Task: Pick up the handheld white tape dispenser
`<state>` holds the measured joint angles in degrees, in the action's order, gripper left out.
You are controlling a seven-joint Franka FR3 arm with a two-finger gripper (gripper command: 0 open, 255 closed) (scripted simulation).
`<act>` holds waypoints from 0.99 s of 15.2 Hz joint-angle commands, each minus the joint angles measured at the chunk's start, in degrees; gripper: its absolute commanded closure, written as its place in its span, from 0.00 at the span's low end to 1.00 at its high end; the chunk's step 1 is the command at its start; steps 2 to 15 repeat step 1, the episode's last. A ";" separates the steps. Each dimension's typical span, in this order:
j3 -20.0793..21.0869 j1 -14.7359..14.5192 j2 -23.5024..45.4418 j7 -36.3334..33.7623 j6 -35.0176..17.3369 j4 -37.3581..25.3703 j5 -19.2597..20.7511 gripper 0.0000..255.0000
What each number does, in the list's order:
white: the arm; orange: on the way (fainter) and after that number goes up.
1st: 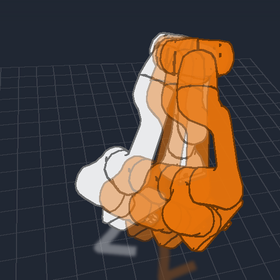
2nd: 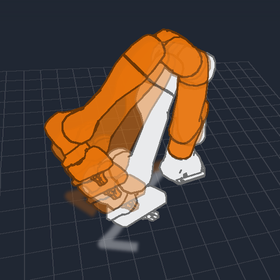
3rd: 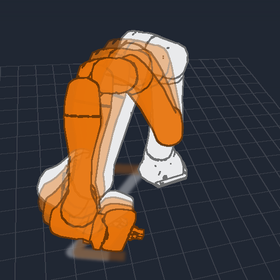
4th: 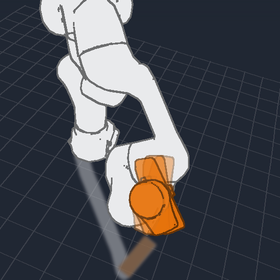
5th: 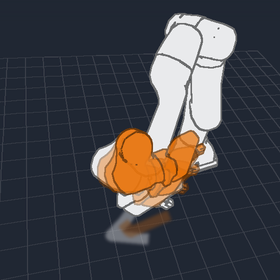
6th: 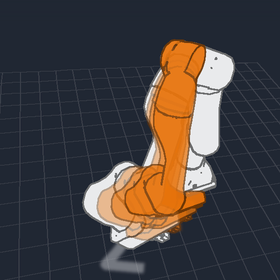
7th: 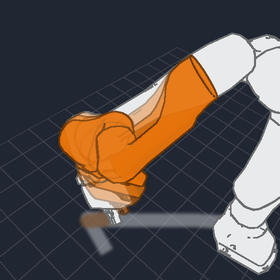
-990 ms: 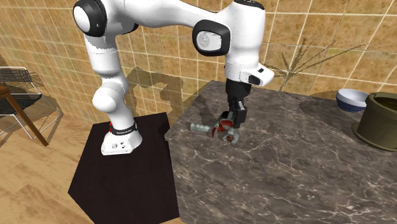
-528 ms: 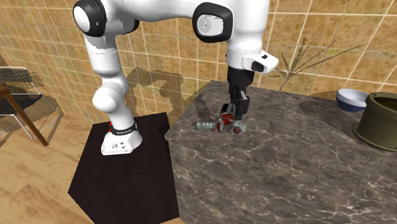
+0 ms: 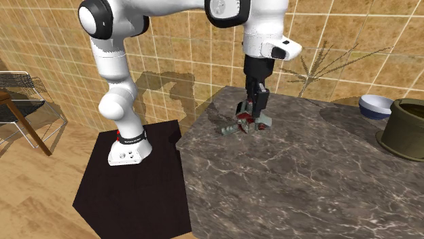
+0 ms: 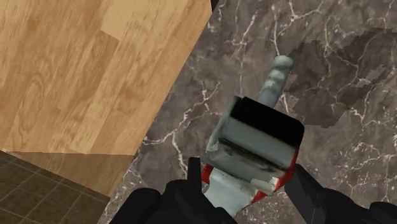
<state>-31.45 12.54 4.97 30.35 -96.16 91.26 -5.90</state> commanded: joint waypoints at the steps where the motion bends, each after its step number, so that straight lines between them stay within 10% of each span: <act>1: -0.03 0.06 0.16 0.03 0.58 -0.71 -0.08 1.00; 15: -0.03 0.06 0.16 0.03 0.58 -0.71 -0.08 1.00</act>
